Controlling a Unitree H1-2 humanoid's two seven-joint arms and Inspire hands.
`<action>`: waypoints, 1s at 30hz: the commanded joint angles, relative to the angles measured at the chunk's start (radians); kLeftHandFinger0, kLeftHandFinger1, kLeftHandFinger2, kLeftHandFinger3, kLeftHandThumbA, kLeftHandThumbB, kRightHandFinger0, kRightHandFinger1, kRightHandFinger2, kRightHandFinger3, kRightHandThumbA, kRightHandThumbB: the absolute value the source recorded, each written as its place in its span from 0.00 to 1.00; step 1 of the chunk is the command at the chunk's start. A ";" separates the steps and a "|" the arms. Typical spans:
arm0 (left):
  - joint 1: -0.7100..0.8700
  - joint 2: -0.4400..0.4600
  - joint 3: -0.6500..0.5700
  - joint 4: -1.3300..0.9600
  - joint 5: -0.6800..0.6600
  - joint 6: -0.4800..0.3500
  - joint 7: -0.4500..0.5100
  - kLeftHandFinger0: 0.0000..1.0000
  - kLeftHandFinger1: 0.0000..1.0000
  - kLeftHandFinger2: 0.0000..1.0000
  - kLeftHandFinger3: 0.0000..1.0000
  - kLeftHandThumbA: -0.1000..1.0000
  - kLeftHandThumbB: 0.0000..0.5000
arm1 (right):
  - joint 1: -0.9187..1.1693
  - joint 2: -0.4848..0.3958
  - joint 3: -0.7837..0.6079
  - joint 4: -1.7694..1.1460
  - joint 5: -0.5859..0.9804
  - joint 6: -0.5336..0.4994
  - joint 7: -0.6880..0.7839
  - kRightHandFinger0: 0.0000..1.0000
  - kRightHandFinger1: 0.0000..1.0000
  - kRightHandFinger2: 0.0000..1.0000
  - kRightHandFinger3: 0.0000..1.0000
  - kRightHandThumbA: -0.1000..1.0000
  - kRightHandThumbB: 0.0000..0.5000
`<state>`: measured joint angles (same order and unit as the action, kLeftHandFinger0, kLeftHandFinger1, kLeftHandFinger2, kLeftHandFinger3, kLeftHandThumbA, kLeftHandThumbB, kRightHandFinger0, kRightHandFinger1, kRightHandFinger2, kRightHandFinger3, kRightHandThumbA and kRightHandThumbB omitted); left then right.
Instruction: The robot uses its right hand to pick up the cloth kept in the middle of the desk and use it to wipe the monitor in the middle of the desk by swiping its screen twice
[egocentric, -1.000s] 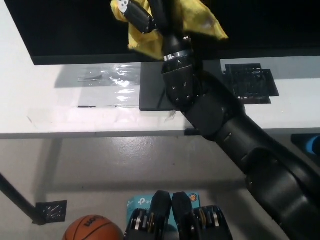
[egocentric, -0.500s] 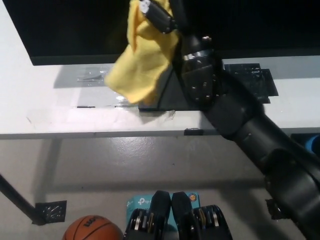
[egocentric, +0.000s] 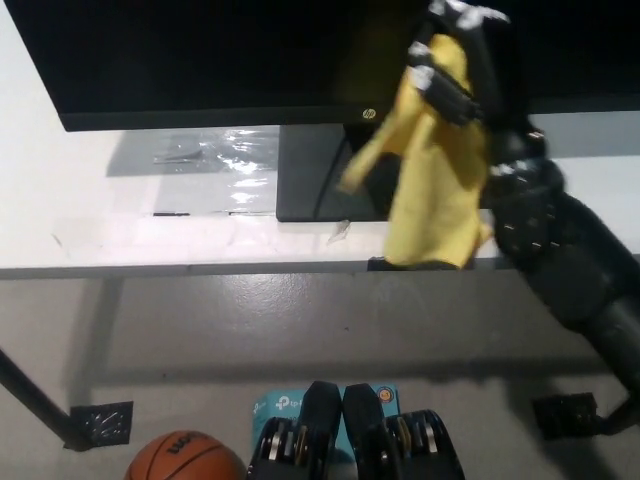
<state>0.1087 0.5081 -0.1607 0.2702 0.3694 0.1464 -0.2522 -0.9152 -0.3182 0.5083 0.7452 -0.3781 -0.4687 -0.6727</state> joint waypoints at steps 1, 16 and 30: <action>0.018 0.008 0.021 -0.017 -0.014 -0.023 0.029 1.00 1.00 1.00 0.87 0.41 0.50 | -0.027 -0.049 -0.039 -0.040 0.002 -0.001 0.032 0.00 0.00 0.24 0.19 0.00 0.11; 0.044 0.018 0.065 -0.044 -0.020 -0.030 0.035 1.00 1.00 1.00 0.85 0.42 0.51 | -0.102 -0.120 0.113 0.260 -0.166 -0.001 -0.121 0.00 0.00 0.14 0.14 0.00 0.27; 0.029 0.017 0.085 -0.032 -0.016 -0.035 0.038 1.00 1.00 0.99 0.87 0.42 0.52 | -0.048 -0.013 0.241 0.378 -0.246 -0.001 -0.156 0.13 0.22 0.58 0.71 0.00 0.00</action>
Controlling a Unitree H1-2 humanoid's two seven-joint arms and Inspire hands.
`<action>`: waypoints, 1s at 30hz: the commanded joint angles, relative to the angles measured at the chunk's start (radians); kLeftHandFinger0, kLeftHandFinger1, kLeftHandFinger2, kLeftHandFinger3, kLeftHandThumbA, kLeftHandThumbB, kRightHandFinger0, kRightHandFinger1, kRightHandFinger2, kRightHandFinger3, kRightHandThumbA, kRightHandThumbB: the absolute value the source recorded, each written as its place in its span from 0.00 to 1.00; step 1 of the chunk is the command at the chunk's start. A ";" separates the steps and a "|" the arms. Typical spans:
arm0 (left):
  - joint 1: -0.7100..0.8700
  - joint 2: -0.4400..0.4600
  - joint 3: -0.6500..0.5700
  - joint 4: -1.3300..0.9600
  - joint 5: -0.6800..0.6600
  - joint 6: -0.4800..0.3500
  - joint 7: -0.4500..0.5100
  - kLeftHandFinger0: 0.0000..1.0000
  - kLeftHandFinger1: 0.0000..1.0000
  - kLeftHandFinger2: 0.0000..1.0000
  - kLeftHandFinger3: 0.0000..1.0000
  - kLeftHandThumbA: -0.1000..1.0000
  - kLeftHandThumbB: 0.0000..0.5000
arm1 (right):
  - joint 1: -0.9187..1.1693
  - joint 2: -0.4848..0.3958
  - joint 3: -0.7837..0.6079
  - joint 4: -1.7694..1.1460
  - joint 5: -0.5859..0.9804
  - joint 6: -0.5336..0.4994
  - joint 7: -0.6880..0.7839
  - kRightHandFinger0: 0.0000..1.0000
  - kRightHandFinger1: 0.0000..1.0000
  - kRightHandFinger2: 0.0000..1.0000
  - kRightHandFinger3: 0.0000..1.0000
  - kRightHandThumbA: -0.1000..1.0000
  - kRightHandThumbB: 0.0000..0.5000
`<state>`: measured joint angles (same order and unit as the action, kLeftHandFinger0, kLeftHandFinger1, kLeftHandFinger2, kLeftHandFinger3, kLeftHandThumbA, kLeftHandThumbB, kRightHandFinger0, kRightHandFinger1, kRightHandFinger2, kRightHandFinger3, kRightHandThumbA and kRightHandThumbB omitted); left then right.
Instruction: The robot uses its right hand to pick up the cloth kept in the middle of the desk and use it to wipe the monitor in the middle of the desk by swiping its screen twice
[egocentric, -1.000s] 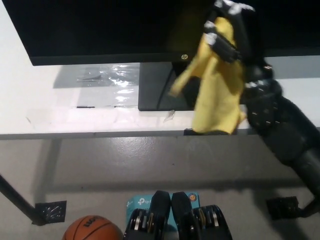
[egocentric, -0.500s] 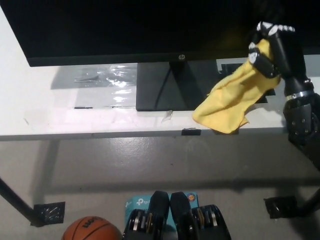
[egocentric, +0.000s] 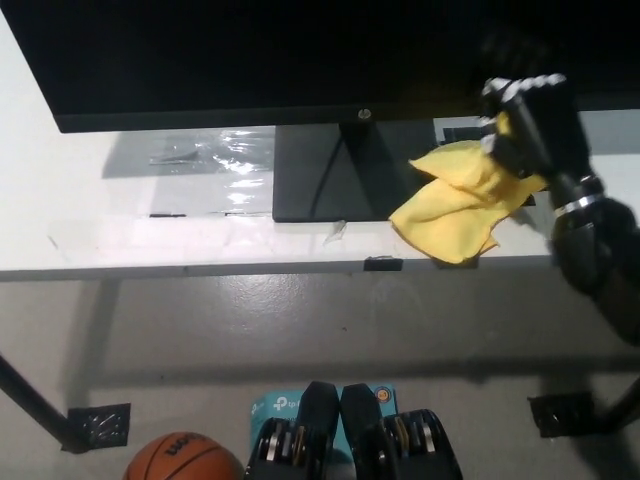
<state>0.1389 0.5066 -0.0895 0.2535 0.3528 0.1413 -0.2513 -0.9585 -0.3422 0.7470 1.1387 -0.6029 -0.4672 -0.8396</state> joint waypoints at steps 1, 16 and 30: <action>0.000 0.019 0.014 -0.016 0.003 -0.032 0.040 1.00 1.00 0.99 0.86 0.42 0.52 | 0.013 0.020 0.007 -0.026 -0.039 -0.003 0.046 0.20 0.36 0.62 0.90 0.00 0.00; -0.010 0.021 0.018 -0.030 0.002 -0.013 0.033 1.00 1.00 1.00 0.88 0.45 0.52 | 0.234 -0.091 -0.071 -0.637 -0.144 0.260 0.483 1.00 1.00 1.00 1.00 0.92 0.44; -0.020 0.023 0.015 -0.032 0.003 0.011 0.022 1.00 1.00 1.00 0.88 0.44 0.52 | 0.252 -0.089 -0.127 -0.716 -0.307 0.492 0.631 1.00 1.00 1.00 1.00 1.00 1.00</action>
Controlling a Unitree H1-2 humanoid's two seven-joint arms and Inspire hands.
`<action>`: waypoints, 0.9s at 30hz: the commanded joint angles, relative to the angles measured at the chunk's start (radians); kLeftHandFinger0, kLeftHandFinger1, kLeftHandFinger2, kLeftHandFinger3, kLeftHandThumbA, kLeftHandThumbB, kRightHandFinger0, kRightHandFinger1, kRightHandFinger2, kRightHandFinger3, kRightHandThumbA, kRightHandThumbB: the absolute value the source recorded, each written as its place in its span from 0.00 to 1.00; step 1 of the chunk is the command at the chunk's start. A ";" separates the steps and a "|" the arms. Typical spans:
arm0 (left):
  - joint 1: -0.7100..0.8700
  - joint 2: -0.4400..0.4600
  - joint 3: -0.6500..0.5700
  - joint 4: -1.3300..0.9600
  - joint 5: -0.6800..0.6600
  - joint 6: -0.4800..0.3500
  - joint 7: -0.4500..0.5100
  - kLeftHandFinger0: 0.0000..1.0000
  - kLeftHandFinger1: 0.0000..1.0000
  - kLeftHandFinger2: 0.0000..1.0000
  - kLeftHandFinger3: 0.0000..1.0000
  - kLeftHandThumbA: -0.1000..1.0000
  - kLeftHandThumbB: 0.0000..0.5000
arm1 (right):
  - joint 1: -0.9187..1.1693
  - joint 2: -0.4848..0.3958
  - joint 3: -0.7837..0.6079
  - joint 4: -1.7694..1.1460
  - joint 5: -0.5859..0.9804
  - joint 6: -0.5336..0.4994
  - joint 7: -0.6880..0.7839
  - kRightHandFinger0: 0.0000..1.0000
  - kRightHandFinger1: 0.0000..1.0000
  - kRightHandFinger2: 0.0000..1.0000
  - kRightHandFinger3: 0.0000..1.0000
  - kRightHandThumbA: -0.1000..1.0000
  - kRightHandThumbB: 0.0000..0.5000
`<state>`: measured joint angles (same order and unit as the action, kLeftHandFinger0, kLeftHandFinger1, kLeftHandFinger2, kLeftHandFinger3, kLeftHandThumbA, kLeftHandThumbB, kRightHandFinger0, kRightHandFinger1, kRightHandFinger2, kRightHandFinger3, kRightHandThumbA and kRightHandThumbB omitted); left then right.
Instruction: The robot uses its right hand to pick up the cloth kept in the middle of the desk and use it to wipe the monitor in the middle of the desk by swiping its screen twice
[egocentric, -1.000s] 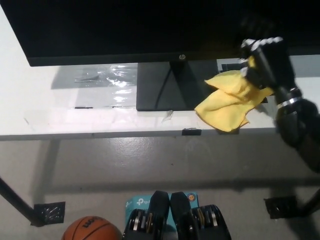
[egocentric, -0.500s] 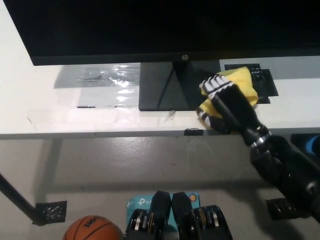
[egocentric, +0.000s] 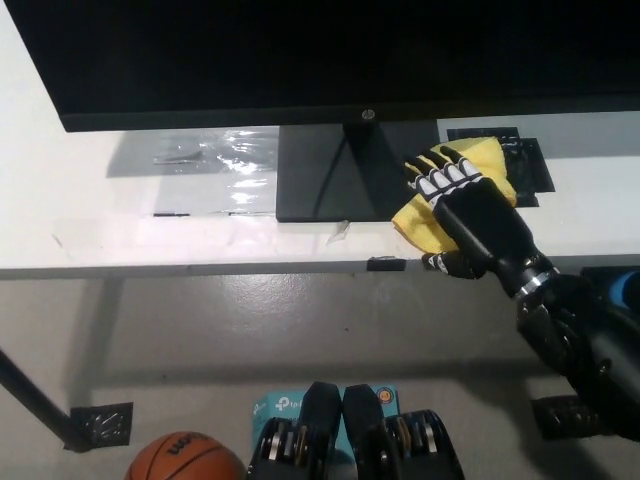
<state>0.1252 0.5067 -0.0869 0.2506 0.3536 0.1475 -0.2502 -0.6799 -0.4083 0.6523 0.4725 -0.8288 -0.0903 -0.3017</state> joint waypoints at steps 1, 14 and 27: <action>-0.006 0.024 0.010 -0.028 0.006 0.003 0.022 1.00 1.00 1.00 0.88 0.44 0.52 | -0.025 -0.021 -0.035 -0.053 -0.092 0.120 0.095 1.00 1.00 1.00 1.00 1.00 1.00; -0.012 0.022 0.012 -0.032 -0.006 0.009 0.011 1.00 1.00 1.00 0.86 0.44 0.53 | 0.230 -0.065 -0.196 -0.659 0.012 0.146 0.284 1.00 1.00 1.00 1.00 1.00 1.00; -0.019 0.033 0.007 -0.020 0.008 -0.003 0.016 1.00 1.00 1.00 0.87 0.46 0.51 | 0.505 0.058 -0.334 -0.668 0.303 0.066 0.299 1.00 1.00 1.00 1.00 1.00 0.85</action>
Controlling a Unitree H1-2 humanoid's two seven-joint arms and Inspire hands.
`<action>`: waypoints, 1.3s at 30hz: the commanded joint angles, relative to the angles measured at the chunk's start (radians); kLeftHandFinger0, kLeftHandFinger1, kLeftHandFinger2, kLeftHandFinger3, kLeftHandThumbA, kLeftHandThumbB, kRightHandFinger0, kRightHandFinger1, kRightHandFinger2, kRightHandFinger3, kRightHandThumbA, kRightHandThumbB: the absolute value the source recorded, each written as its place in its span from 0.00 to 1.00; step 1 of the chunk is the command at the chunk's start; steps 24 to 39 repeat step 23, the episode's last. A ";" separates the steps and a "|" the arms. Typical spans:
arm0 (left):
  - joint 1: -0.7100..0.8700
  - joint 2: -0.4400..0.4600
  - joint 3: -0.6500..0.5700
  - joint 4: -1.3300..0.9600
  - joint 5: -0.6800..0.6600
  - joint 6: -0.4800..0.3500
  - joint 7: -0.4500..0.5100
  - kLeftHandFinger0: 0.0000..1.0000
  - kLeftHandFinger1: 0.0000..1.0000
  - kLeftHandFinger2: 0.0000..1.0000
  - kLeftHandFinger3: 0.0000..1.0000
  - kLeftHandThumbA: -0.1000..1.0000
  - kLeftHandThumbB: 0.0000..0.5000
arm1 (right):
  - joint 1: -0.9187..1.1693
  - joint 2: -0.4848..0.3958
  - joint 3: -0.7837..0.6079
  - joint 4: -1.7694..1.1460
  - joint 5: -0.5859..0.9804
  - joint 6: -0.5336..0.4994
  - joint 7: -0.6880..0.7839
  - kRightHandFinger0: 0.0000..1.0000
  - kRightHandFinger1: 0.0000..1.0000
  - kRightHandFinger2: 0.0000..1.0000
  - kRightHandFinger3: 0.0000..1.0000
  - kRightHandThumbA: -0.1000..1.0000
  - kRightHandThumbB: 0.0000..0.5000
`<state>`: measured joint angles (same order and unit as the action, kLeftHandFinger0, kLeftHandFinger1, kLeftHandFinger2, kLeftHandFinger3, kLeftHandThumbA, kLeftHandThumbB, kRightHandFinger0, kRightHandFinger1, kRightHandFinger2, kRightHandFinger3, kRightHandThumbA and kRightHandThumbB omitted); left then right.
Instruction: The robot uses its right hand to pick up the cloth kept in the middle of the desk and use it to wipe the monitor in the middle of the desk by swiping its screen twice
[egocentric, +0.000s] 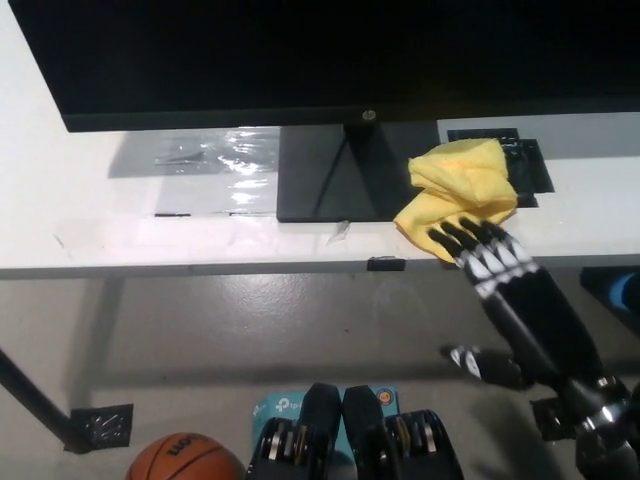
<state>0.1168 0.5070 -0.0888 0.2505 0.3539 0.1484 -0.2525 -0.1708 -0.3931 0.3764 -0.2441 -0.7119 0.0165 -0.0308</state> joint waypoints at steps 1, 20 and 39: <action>-0.010 0.032 0.011 -0.017 0.003 -0.010 0.019 1.00 1.00 1.00 0.87 0.46 0.51 | -0.004 0.059 -0.073 0.084 0.221 -0.063 0.024 1.00 1.00 1.00 1.00 1.00 0.78; -0.048 0.026 -0.003 -0.008 -0.004 -0.016 0.008 1.00 1.00 1.00 0.86 0.45 0.53 | 0.012 0.341 -0.365 0.389 0.648 -0.024 0.094 0.41 0.53 0.65 0.73 0.38 0.09; -0.054 0.022 -0.002 0.004 -0.007 -0.022 0.012 1.00 1.00 1.00 0.86 0.45 0.54 | 0.013 0.337 -0.365 0.382 0.637 -0.007 0.105 0.40 0.52 0.66 0.74 0.38 0.08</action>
